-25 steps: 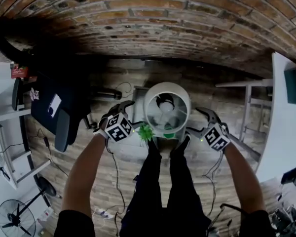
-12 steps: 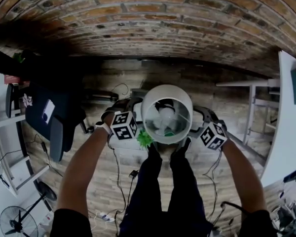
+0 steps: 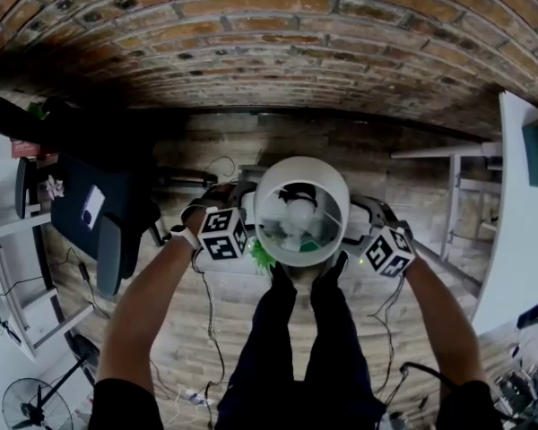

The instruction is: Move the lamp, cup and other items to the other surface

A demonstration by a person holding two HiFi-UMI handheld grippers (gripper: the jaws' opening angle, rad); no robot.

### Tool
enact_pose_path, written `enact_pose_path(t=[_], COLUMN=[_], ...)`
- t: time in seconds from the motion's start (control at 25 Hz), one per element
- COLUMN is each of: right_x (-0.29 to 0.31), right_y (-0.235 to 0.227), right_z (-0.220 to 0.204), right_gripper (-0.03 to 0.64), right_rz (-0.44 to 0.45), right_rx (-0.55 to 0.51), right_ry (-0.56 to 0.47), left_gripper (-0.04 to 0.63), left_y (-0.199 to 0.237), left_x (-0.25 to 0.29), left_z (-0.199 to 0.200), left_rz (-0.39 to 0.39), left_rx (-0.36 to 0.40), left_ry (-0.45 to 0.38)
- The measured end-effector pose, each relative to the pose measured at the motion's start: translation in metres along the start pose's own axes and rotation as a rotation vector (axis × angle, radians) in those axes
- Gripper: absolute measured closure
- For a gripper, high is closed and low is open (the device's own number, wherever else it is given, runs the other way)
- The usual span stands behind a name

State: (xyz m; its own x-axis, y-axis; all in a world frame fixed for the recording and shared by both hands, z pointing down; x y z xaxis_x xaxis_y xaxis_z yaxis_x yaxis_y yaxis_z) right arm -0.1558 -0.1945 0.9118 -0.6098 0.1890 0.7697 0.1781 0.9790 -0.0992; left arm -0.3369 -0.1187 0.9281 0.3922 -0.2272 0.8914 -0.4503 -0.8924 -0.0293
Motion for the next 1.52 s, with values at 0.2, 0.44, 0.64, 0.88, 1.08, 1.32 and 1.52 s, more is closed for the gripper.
enact_pose_path(t=[0.2, 0.44, 0.64, 0.88, 1.08, 1.32, 1.52], right_x=[-0.044, -0.124, -0.198, -0.278, -0.331, -0.396, -0.436], right_y=[0.013, 0.038, 0.064, 0.081, 0.108, 0.116, 0.123], right_z=[0.03, 0.077, 0.115, 0.161, 0.179, 0.18, 0.152], right_gripper=[0.192, 0.195, 0.198, 0.199, 0.201, 0.202, 0.202], right_rz=[0.003, -0.013, -0.007, -0.062, -0.079, -0.162, -0.201], right_rx=[0.013, 0.021, 0.042, 0.063, 0.122, 0.171, 0.2], right_ry=[-0.017, -0.049, -0.054, -0.099, -0.135, -0.196, -0.198], left_gripper=[0.198, 0.197, 0.198, 0.197, 0.198, 0.198, 0.198], left_y=[-0.002, -0.017, -0.032, -0.031, -0.045, -0.037, -0.043], left_x=[-0.056, -0.142, -0.209, -0.279, -0.328, -0.354, -0.356], left_z=[0.028, 0.082, 0.129, 0.182, 0.221, 0.284, 0.338], left_rz=[0.001, 0.003, -0.019, -0.016, -0.048, -0.094, -0.121], left_rx=[0.015, 0.037, 0.05, 0.114, 0.155, 0.249, 0.306], left_ry=[-0.018, -0.066, -0.109, -0.157, -0.24, -0.327, -0.346])
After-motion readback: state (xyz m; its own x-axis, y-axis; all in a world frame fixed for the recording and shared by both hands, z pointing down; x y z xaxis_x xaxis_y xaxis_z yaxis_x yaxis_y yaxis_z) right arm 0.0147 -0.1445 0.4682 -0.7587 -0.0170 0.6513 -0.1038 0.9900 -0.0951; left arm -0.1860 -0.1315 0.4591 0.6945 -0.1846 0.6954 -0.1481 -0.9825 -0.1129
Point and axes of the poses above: the fingertips, and each gripper's own axes: x forward along the fingers, y to its left, z out of its top, the point moved 3 cm from there along -x, backward along the fingers, and after that the axes turned 6 degrees about x, right-handed, at the moved point
